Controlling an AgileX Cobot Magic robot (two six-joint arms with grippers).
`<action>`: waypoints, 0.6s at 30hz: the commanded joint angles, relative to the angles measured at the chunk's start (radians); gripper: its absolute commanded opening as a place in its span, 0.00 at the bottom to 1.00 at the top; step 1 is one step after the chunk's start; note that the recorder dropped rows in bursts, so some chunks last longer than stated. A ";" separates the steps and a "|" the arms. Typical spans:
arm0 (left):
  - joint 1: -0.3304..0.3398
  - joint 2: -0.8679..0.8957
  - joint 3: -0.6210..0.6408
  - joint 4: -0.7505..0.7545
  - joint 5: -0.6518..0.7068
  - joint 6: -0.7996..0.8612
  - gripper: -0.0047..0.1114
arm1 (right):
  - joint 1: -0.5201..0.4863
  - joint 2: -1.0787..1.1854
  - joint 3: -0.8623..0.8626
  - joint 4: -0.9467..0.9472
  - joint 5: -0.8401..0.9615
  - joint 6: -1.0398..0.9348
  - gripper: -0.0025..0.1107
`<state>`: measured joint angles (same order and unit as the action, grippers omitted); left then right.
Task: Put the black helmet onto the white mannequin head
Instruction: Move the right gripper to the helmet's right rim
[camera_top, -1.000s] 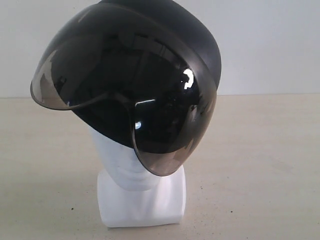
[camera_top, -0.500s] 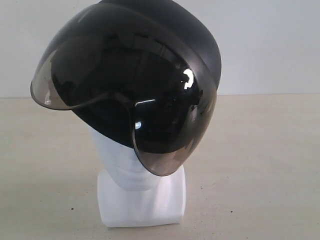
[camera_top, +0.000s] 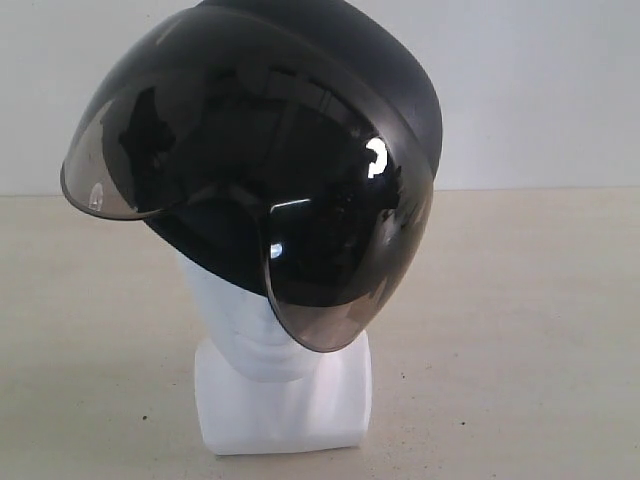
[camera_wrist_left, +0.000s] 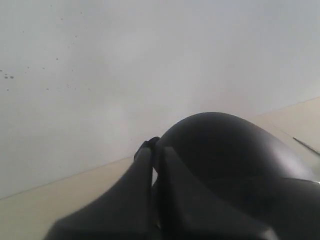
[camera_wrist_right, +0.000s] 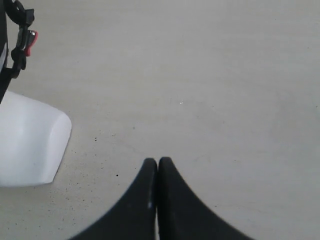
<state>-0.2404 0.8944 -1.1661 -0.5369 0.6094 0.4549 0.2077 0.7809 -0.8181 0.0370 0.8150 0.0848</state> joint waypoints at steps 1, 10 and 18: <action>-0.002 0.078 -0.082 -0.004 -0.027 0.011 0.08 | 0.002 -0.002 -0.008 0.026 -0.091 -0.005 0.02; -0.008 0.226 -0.227 -0.057 0.128 0.012 0.08 | 0.002 0.052 -0.006 0.500 -0.152 -0.335 0.02; -0.087 0.251 -0.236 -0.029 0.099 0.026 0.08 | 0.002 0.301 0.038 0.631 -0.275 -0.296 0.02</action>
<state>-0.2932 1.1289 -1.3957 -0.5710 0.7172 0.4979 0.2093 1.0049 -0.7888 0.6466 0.5911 -0.2290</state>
